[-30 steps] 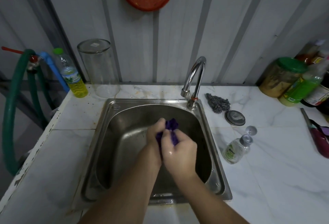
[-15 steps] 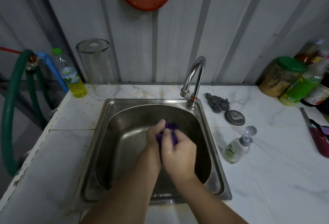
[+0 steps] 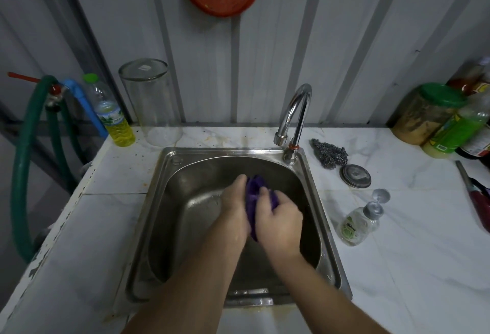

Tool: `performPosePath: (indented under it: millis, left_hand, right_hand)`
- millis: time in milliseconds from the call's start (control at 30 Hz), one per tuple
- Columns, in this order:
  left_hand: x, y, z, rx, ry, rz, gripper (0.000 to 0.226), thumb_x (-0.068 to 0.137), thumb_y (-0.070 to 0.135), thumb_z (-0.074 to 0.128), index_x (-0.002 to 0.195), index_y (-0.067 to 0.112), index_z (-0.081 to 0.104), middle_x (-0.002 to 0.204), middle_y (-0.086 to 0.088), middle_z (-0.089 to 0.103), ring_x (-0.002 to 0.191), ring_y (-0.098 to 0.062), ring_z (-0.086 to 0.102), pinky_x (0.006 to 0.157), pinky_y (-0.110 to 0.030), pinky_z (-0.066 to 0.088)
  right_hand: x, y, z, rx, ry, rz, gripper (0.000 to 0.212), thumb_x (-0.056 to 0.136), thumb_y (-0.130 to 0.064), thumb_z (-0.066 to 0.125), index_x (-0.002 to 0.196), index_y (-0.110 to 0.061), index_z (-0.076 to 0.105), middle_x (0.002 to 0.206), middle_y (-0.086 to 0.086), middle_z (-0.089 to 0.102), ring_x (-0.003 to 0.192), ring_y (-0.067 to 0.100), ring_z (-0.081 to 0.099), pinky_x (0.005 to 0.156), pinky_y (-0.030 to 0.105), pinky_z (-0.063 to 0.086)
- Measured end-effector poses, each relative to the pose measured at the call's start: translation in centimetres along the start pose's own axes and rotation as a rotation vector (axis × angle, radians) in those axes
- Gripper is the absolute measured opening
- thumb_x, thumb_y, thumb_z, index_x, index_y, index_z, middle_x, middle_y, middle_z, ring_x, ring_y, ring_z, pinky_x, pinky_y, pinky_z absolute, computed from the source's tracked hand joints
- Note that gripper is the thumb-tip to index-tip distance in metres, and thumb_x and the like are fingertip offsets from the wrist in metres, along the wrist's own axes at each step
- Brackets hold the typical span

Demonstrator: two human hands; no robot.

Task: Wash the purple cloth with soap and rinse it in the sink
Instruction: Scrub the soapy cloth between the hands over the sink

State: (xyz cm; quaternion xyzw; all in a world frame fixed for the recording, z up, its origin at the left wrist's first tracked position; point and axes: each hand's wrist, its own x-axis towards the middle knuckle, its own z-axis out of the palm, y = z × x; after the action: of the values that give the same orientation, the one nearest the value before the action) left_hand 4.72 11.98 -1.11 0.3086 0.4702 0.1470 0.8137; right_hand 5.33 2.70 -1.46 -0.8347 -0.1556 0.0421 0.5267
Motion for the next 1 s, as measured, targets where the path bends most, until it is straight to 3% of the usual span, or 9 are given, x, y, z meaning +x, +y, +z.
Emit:
performPosePath:
  millis: [133,267,400,500,600,667,733,900,1000]
  left_hand:
    - [0.3,-0.9,-1.2,-0.068,-0.077,-0.021,0.034,0.087,0.031,0.061,0.059,0.013,0.053,0.048,-0.005,0.052,0.037,-0.016,0.056,0.042,-0.019,0.047]
    - [-0.9,-1.1,0.6,0.027,-0.047,-0.096,0.026,0.091,0.034,0.060,0.081,0.012,0.071,0.073,-0.013,0.069,0.066,-0.028,0.067,0.061,-0.030,0.054]
    - [-1.2,0.1,1.4,0.124,0.010,0.013,0.020,0.090,0.024,0.057,0.086,0.014,0.074,0.087,-0.012,0.076,0.080,-0.031,0.069,0.081,-0.044,0.059]
    - [-0.1,0.3,0.1,0.036,-0.003,0.127,0.024,0.095,0.016,0.057,0.073,0.012,0.065,0.070,-0.006,0.067,0.064,-0.021,0.065,0.065,-0.029,0.054]
    - [-0.3,-0.6,-1.4,0.021,-0.110,0.161,0.022,0.106,0.025,0.048,0.087,0.022,0.059,0.075,0.007,0.066,0.051,0.006,0.065,0.052,-0.012,0.052]
    - [0.0,-0.2,-0.8,0.052,-0.035,0.100,0.032,0.103,0.023,0.052,0.072,0.015,0.056,0.063,-0.002,0.058,0.040,-0.004,0.060,0.043,-0.016,0.049]
    - [-1.0,0.1,0.3,0.082,-0.051,-0.005,0.034,0.097,0.026,0.058,0.066,0.012,0.061,0.053,-0.006,0.062,0.047,-0.018,0.062,0.052,-0.025,0.051]
    - [-2.2,0.0,0.9,0.177,-0.035,0.039,0.028,0.082,0.027,0.060,0.093,0.008,0.077,0.098,-0.017,0.079,0.092,-0.036,0.074,0.087,-0.053,0.059]
    - [-0.7,0.2,0.0,0.098,0.016,0.099,0.020,0.084,0.019,0.060,0.071,0.008,0.070,0.065,-0.009,0.072,0.062,-0.022,0.070,0.063,-0.031,0.059]
  right_hand:
    - [-0.3,-1.4,0.9,-0.072,0.003,-0.186,0.045,0.088,-0.054,0.050,0.064,-0.017,0.059,0.056,-0.002,0.062,0.056,0.019,0.062,0.056,0.035,0.051]
    - [4.9,-0.4,0.4,-0.132,-0.005,0.065,0.040,0.094,-0.049,0.053,0.072,-0.018,0.065,0.070,0.004,0.070,0.073,0.027,0.068,0.071,0.034,0.052]
    - [5.4,0.2,-0.4,-0.110,0.000,0.137,0.041,0.100,-0.042,0.050,0.065,-0.020,0.056,0.065,0.002,0.064,0.067,0.025,0.063,0.061,0.029,0.040]
    - [1.3,-0.5,0.0,-0.126,0.030,-0.149,0.041,0.096,-0.047,0.049,0.066,-0.020,0.056,0.060,-0.001,0.062,0.057,0.021,0.061,0.053,0.031,0.044]
    - [-0.8,-1.3,0.7,-0.085,0.004,-0.272,0.044,0.090,-0.053,0.048,0.067,-0.017,0.060,0.059,-0.001,0.062,0.056,0.019,0.061,0.054,0.035,0.049]
    - [0.8,-1.3,0.8,-0.071,0.004,-0.190,0.044,0.089,-0.055,0.048,0.070,-0.017,0.063,0.061,-0.002,0.065,0.059,0.017,0.064,0.059,0.035,0.053]
    - [3.3,-0.5,0.7,-0.110,0.011,-0.070,0.041,0.093,-0.051,0.050,0.075,-0.018,0.067,0.066,0.000,0.069,0.067,0.021,0.067,0.065,0.033,0.053]
    - [5.6,1.2,0.1,-0.037,-0.032,0.254,0.042,0.100,-0.046,0.050,0.077,-0.015,0.067,0.073,0.005,0.071,0.073,0.026,0.068,0.064,0.031,0.048]
    - [2.2,0.1,0.1,-0.003,0.013,0.046,0.044,0.097,-0.050,0.049,0.072,-0.016,0.064,0.064,0.002,0.067,0.061,0.021,0.065,0.056,0.031,0.047]
